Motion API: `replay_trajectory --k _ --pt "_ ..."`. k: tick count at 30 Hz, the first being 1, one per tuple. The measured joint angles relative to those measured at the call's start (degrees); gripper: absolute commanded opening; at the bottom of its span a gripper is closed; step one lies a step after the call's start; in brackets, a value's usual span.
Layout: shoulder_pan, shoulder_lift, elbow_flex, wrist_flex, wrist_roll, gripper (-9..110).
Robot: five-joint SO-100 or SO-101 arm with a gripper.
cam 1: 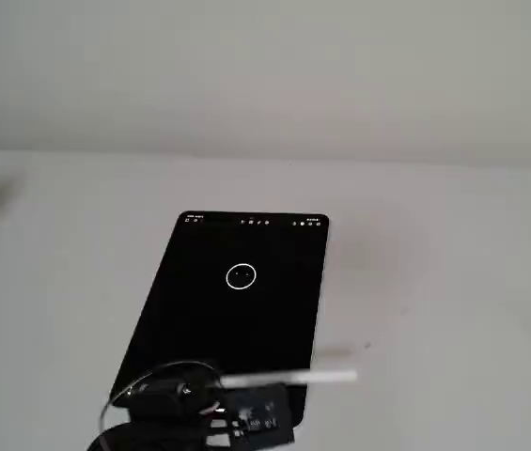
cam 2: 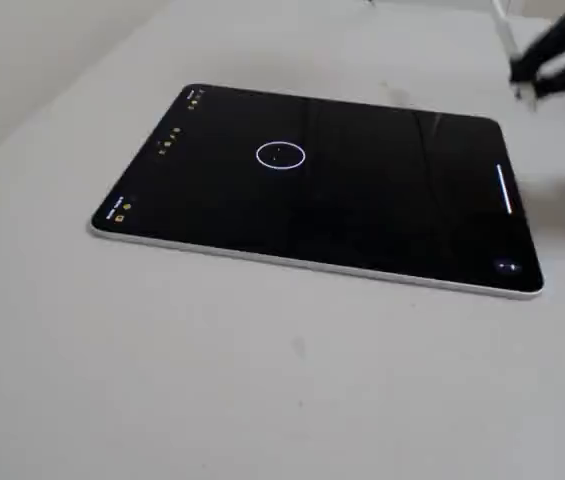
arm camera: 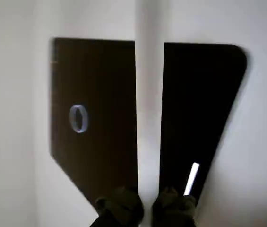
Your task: Draw 2 dots in a circle representing the eyes of a stickman
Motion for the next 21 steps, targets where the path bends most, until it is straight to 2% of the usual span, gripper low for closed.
replay_trajectory --k 21 --pt "1.23 0.35 3.34 1.49 0.44 0"
